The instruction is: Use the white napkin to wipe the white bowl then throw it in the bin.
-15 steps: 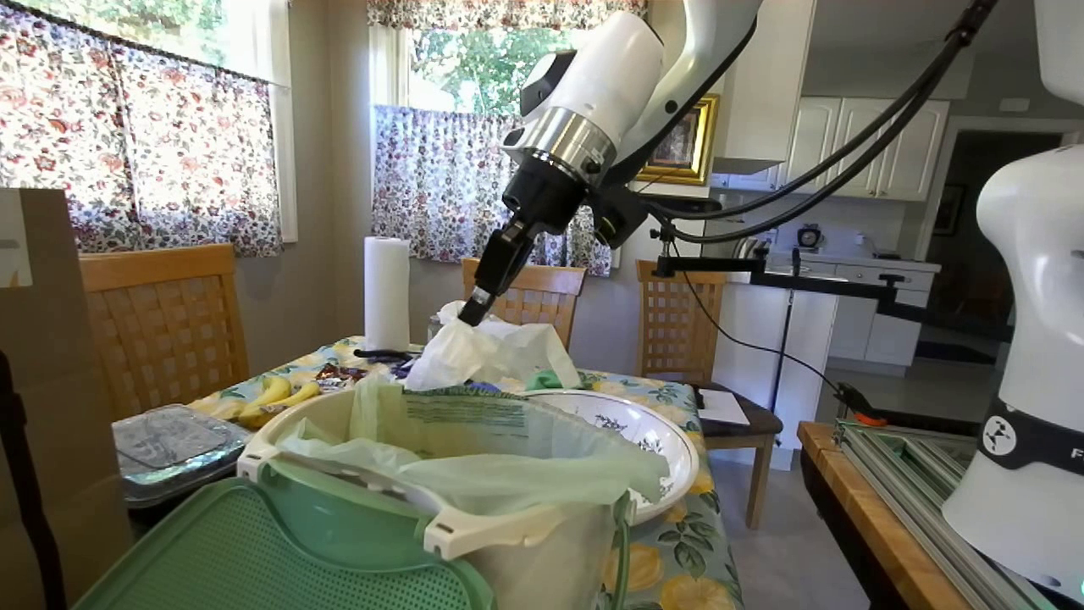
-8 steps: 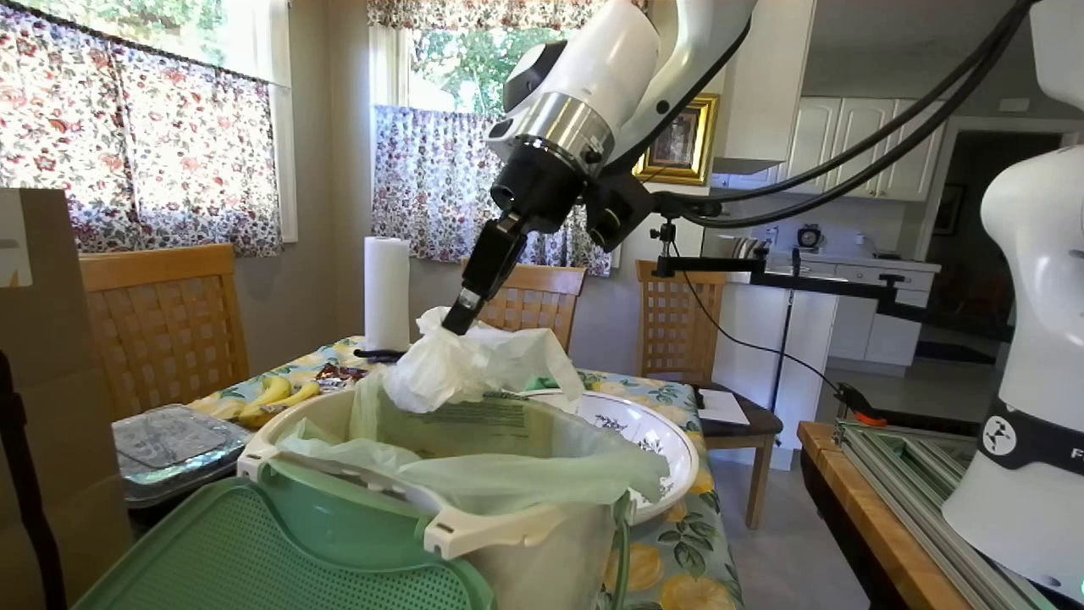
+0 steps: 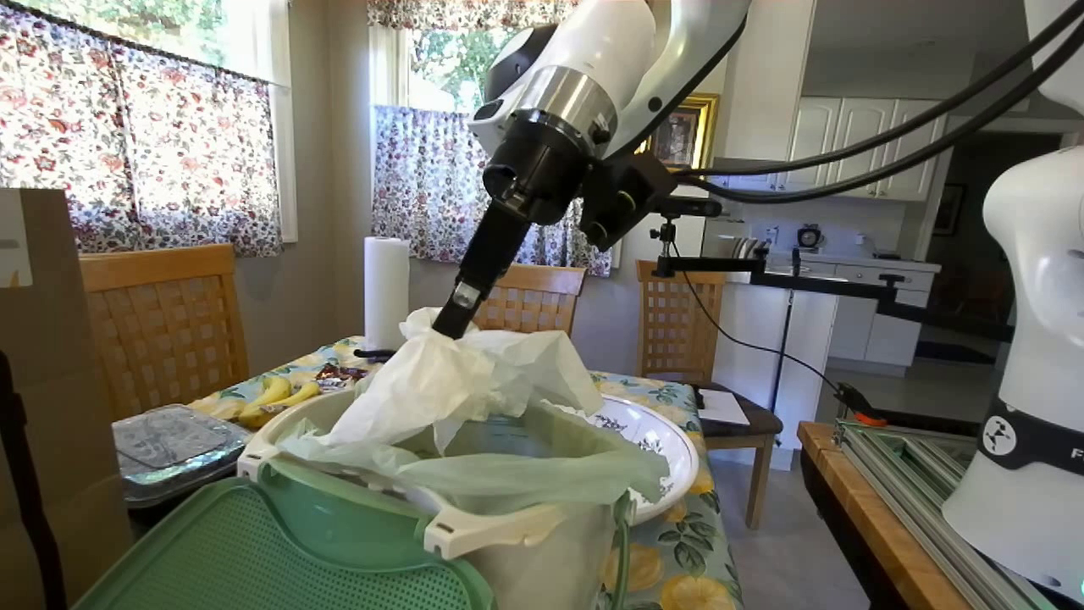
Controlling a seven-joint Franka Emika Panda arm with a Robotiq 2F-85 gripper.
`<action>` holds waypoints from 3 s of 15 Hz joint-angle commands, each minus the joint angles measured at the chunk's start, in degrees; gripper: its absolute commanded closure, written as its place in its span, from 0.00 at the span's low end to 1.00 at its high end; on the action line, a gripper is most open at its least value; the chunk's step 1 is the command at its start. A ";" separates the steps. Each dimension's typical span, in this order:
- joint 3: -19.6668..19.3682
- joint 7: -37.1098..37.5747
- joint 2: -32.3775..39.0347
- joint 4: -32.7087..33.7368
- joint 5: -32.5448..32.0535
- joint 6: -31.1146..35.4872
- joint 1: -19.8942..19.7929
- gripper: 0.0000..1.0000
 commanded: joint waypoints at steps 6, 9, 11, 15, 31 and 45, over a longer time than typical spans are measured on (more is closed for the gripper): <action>1.58 -3.11 5.82 2.31 0.39 2.87 -1.00 1.00; 0.74 -2.16 7.20 2.58 -0.67 1.73 -0.22 0.73; 0.21 -1.76 7.79 2.76 -1.24 0.72 0.28 0.66; -0.94 -0.81 8.52 3.14 -1.65 -0.76 0.89 0.36; -20.53 28.14 2.89 2.69 -18.69 -9.86 14.69 0.00; -50.58 32.96 9.37 -1.48 -18.15 -4.15 35.39 0.00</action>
